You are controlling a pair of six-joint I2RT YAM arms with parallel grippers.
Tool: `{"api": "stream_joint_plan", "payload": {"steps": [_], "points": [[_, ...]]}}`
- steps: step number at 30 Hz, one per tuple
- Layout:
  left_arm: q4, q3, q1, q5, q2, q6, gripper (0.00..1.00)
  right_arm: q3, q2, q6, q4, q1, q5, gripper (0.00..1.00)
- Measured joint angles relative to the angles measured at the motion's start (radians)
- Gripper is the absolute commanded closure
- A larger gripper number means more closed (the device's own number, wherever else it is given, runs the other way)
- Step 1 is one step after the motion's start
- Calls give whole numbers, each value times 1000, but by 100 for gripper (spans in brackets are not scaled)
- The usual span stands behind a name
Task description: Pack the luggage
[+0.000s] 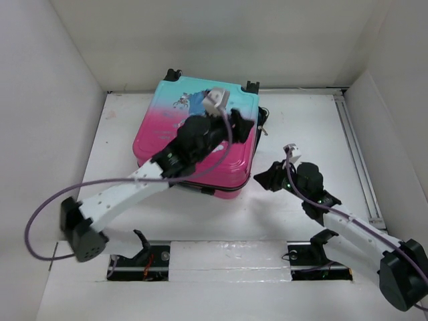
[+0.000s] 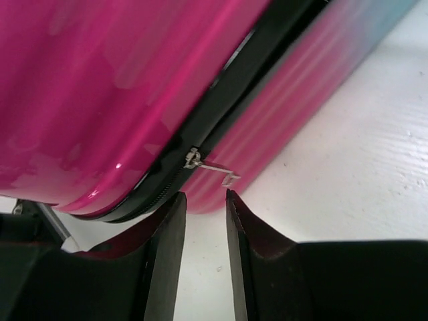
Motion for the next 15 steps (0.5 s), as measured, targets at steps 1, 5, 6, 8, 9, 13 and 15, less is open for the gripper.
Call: {"api": "stream_joint_plan", "payload": {"steps": [1, 5, 6, 8, 9, 13, 15], "points": [[8, -100, -25, -13, -68, 1, 51, -4, 5, -9, 23, -7, -21, 64], [1, -448, -222, -208, -378, -39, 53, -4, 68, -33, 90, -27, -79, 64], [-6, -501, -307, -274, -433, -57, 53, -4, 87, -39, 99, -29, -89, 64], [-33, -579, -464, -374, -510, -124, 53, -4, 113, -47, 113, -33, -105, 64], [-56, -615, -522, -426, -538, -167, 53, -4, 120, -52, 118, -34, -110, 62], [-143, -779, -604, -554, -599, -394, 53, -4, 130, -72, 141, -34, -121, 62], [-164, -888, -603, -592, -601, -498, 53, -4, 132, -80, 153, -34, -125, 61]]}}
